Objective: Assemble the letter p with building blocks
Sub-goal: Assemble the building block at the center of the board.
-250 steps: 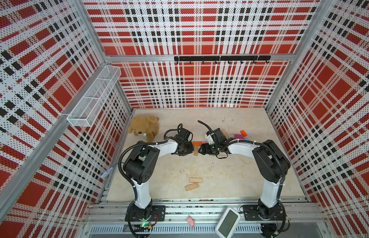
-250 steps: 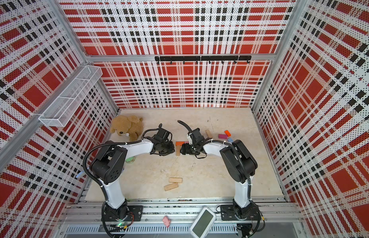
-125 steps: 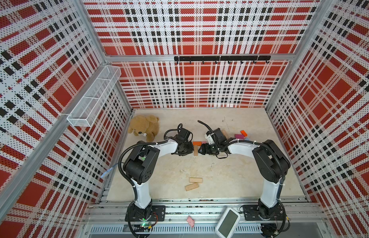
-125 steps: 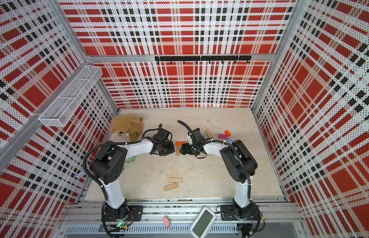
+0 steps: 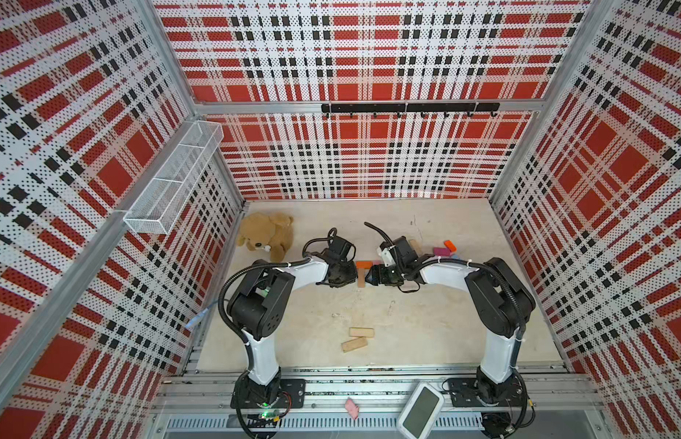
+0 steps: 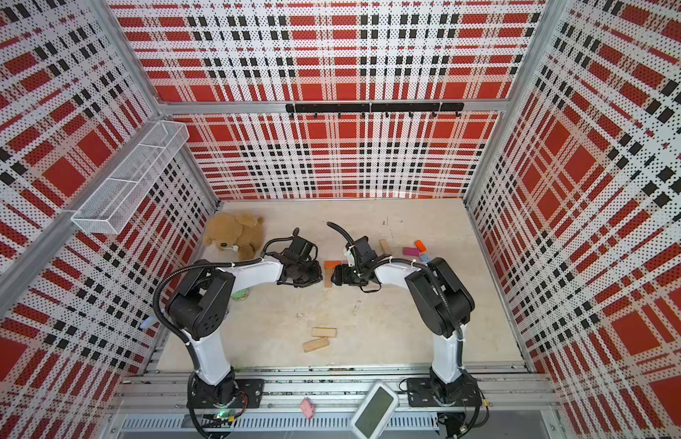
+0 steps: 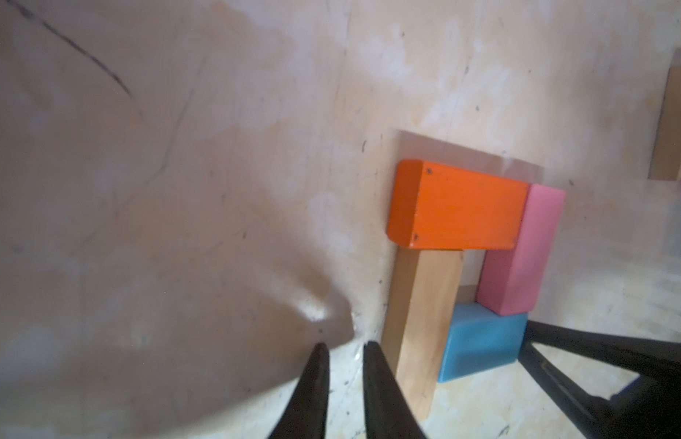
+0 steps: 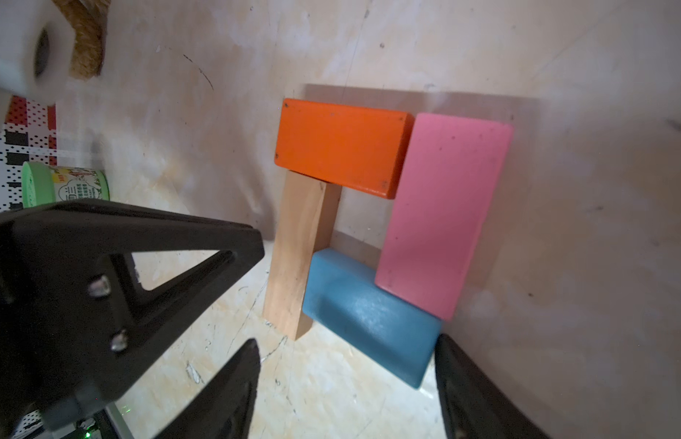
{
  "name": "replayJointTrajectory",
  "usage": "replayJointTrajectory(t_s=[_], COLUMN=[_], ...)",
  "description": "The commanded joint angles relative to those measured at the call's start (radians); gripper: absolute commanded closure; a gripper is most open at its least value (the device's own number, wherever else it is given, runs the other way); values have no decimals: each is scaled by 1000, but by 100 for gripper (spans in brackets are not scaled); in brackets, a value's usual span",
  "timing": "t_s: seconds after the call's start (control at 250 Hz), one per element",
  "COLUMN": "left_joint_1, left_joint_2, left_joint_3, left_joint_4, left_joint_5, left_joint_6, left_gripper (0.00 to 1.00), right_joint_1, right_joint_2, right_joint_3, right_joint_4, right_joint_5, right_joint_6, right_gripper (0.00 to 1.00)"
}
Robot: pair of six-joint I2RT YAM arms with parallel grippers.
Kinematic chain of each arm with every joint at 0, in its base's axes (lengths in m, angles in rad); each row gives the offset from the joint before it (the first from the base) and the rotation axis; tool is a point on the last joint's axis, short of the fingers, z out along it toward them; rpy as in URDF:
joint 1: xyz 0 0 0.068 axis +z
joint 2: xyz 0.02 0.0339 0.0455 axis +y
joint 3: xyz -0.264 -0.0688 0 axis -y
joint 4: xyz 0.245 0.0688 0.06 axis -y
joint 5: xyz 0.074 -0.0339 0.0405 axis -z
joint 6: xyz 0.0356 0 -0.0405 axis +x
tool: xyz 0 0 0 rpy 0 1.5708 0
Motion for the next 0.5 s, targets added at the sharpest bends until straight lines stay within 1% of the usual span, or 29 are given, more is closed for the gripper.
replayJointTrajectory(t_s=[0.0,0.496], left_joint_1=[2,8], left_joint_2=[12,27], left_joint_3=[-19,-12], left_joint_4=[-67,-65], left_joint_5=[-22,-14], left_joint_6=[2,7], left_gripper=[78,78], right_joint_1=[6,10], right_joint_2=[35,40], right_joint_3=[18,23], right_joint_4=[-2,-4], right_joint_5=[-1,1], right_joint_6=[-13,-11], right_gripper=[26,26])
